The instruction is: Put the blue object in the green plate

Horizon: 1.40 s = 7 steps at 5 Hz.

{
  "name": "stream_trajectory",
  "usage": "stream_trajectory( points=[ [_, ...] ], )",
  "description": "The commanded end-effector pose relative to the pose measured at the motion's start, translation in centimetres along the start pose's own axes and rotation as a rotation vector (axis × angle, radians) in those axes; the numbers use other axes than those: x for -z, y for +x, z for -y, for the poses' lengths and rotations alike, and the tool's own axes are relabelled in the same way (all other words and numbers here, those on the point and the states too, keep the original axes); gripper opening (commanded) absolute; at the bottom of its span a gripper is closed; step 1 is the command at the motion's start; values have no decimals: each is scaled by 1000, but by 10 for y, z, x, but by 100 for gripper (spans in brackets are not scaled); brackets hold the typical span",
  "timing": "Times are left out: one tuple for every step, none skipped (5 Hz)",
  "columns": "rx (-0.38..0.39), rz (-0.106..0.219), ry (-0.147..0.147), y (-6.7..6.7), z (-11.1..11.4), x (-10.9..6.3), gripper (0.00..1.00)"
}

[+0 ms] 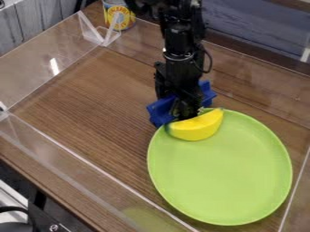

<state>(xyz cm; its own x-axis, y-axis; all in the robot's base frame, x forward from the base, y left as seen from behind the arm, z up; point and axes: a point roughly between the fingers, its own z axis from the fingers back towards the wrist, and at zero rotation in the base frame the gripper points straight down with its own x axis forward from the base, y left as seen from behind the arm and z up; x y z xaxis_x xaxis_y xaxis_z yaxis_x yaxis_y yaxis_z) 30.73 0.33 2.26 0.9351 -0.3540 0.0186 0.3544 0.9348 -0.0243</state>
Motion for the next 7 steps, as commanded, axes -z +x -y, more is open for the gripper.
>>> stream_trajectory(
  points=[
    [3, 2, 9, 2, 3, -6, 0],
    [2, -4, 12, 1, 4, -8, 0],
    [2, -11, 15, 1, 6, -12, 0],
    [1, -17, 20, 0, 8, -15, 0],
    [2, -25, 24, -2, 10, -19, 0],
    [3, -32, 28, -3, 11, -22, 0],
    [4, -38, 32, -4, 13, -26, 0]
  ],
)
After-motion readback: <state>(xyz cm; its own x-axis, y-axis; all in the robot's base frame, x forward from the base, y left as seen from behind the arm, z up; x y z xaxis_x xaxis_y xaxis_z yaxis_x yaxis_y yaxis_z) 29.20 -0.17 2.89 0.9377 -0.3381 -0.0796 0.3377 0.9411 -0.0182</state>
